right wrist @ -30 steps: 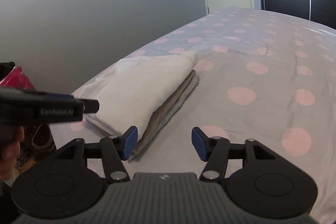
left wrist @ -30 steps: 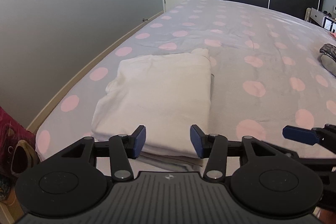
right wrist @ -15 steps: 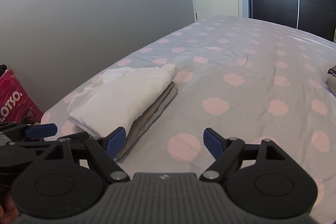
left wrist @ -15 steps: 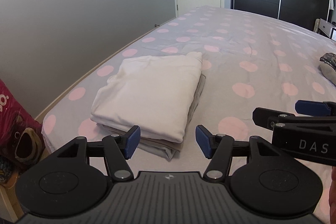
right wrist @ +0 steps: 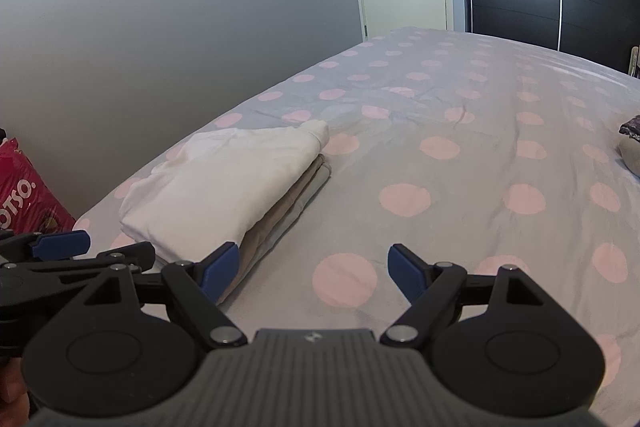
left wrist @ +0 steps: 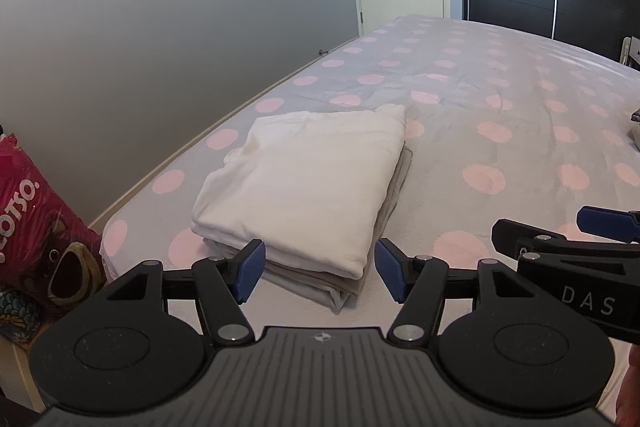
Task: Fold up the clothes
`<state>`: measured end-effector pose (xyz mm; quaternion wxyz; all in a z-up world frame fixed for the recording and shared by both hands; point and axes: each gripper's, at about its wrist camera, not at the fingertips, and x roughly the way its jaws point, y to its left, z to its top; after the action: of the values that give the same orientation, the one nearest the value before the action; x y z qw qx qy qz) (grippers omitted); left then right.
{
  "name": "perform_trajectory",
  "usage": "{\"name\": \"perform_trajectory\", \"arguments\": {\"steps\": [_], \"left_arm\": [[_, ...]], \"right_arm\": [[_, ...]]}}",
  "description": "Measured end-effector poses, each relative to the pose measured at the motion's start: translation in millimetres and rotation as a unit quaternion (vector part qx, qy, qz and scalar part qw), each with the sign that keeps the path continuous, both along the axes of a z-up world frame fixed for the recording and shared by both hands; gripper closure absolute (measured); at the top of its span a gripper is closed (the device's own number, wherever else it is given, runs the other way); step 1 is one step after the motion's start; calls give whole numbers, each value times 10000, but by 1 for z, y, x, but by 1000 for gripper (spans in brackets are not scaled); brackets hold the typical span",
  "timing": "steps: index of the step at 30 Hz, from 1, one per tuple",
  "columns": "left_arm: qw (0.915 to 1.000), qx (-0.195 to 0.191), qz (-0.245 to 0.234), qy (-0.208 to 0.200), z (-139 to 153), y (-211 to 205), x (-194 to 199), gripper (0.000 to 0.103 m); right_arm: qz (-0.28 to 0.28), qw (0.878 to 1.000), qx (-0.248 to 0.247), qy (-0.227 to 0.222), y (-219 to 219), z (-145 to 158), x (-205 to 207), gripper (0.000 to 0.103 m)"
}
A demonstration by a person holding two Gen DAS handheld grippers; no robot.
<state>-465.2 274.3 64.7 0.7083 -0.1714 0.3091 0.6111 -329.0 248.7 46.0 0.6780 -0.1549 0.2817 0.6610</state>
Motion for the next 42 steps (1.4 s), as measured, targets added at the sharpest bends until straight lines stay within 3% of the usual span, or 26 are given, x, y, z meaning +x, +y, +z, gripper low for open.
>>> {"name": "perform_trajectory", "arguments": {"steps": [11, 42], "left_arm": [[9999, -7, 68, 97, -2, 1, 0, 44], [9998, -127, 135, 105, -4, 1, -2, 52]], "right_arm": [[2, 9998, 42, -206, -1, 2, -4, 20], [-29, 9997, -39, -256, 1, 1, -7, 20]]}}
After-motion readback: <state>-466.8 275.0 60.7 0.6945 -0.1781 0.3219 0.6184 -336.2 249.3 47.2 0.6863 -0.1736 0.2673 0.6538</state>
